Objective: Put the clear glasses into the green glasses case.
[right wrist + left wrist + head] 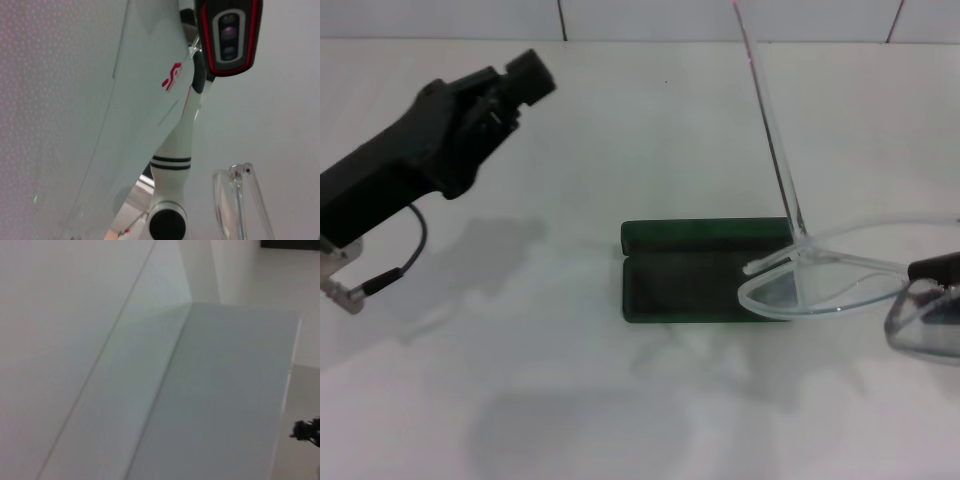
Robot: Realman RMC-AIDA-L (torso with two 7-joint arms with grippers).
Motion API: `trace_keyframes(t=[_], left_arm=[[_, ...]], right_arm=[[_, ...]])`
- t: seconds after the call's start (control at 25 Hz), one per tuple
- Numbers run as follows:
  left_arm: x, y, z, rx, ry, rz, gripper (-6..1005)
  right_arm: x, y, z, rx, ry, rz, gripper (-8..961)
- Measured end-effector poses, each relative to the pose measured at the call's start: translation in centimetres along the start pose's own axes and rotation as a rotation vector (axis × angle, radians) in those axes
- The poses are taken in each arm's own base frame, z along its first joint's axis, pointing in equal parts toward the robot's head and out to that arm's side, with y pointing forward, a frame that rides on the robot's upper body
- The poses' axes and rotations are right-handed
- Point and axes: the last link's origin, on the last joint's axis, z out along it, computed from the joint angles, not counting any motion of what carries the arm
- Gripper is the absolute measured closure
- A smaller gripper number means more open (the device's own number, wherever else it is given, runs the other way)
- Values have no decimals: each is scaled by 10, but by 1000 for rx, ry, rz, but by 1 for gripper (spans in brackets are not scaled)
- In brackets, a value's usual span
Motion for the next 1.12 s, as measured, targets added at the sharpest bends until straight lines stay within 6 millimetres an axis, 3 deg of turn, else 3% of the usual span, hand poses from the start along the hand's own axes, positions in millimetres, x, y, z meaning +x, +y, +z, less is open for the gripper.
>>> trace_keyframes(t=[0.4,1.12], left_arm=[[-7,7,33,-145,-46,-15,934],[-10,0,50,-144,-64,-52,934]], right_arm=[[25,-11,-1,25,-63,87,900],[62,-25,20,-19,-97,203,900]])
